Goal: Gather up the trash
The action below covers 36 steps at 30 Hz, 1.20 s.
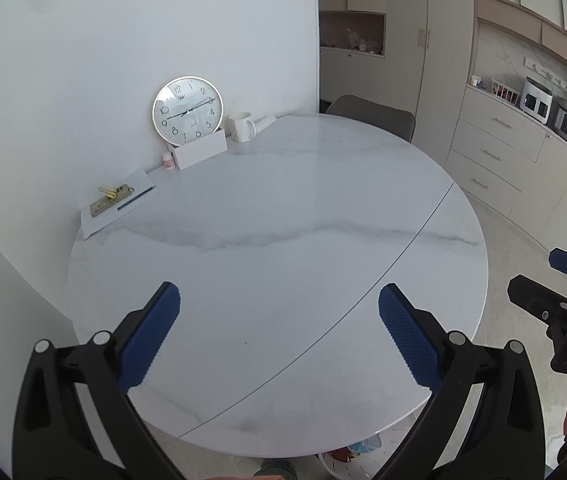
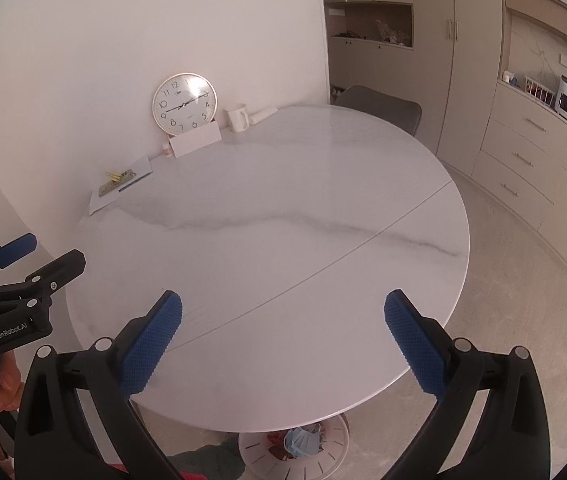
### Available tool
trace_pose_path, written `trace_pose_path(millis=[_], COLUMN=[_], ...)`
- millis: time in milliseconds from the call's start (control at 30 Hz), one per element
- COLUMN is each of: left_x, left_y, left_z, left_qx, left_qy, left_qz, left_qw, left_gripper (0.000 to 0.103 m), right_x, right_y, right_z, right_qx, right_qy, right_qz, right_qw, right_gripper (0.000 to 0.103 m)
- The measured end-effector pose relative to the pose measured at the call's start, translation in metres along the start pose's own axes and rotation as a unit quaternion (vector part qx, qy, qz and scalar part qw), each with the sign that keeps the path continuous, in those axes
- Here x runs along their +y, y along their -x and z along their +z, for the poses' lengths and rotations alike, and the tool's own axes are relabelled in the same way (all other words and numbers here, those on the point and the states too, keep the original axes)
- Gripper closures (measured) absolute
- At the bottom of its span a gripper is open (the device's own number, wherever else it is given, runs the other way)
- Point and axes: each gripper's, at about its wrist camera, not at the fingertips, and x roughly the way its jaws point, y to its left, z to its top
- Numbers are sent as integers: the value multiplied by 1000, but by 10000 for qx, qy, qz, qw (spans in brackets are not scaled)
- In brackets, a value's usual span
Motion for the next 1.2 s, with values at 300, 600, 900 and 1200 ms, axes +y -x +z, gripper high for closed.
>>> trace_pose_path(millis=[300, 600, 900, 1200], left_x=[0, -5, -12, -15], left_y=[8, 8, 6, 7], left_z=[17, 16, 12, 10], left_qx=[-207, -189, -125, -114], left_qy=[49, 45, 29, 15], left_qz=[-90, -140, -197, -219], left_qw=[9997, 9997, 9997, 9997], left_gripper=[8, 8, 8, 8], right_x=[6, -1, -5, -7], right_y=[9, 11, 12, 12], right_z=[16, 8, 4, 2], right_qx=[-275, -267, -245, -229], right_qy=[-41, -156, -191, -198], right_qz=[-145, -202, -207, -207], right_qw=[9995, 9993, 9993, 9993], right_gripper=[2, 2, 2, 2])
